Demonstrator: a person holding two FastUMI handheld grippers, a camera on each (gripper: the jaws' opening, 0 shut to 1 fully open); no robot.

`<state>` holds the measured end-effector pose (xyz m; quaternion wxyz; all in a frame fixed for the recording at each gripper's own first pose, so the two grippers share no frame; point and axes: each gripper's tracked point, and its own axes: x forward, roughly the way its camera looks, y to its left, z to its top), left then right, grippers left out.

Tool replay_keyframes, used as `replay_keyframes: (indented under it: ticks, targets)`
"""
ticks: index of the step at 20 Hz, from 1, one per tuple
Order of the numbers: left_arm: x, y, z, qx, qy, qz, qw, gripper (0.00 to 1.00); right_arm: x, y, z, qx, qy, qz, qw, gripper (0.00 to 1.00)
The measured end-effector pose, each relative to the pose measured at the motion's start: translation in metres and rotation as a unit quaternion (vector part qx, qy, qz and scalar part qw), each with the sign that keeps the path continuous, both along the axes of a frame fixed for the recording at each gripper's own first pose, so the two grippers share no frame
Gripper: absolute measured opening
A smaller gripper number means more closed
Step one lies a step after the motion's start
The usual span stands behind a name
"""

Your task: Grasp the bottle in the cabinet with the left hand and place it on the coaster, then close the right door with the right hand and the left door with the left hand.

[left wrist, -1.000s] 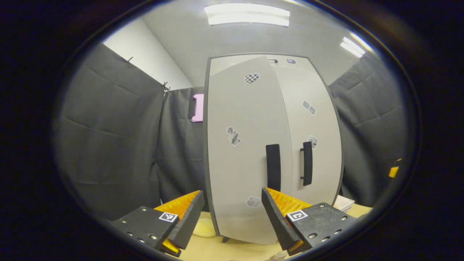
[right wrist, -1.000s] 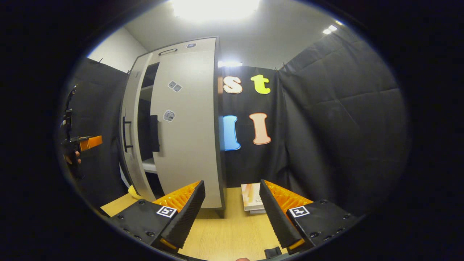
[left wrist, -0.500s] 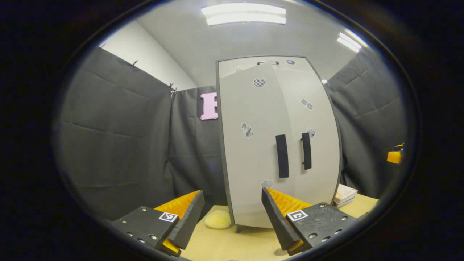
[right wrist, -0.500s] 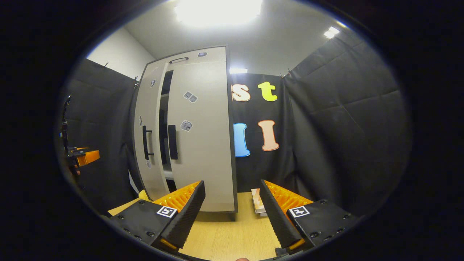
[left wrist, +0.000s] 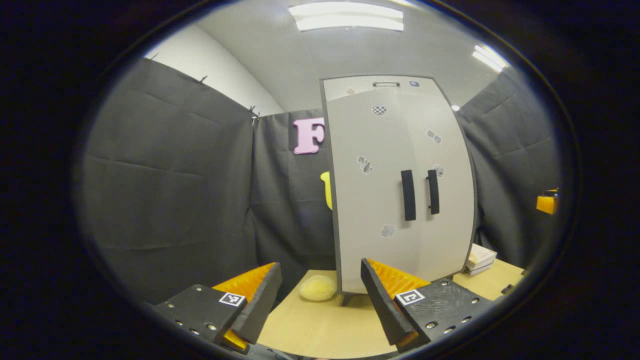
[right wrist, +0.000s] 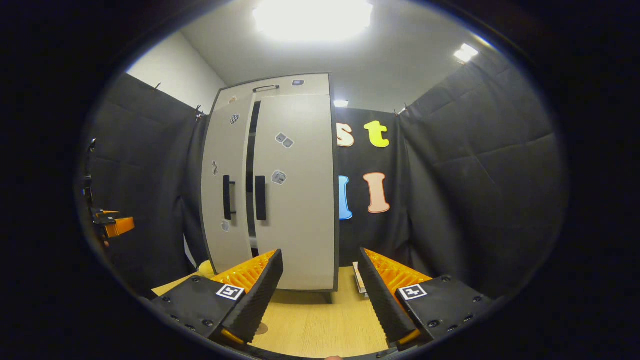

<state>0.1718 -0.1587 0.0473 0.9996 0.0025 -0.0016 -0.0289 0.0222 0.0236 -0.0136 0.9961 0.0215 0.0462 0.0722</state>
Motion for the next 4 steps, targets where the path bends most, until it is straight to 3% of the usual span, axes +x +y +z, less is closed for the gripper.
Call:
replay_keyframes:
  ticks: [4]
  targets:
    - [0.000,0.003,0.002,0.009,0.003,0.009,1.000,0.94,-0.014,0.016,-0.001,-0.003,-0.005,0.007,1.000,0.96]
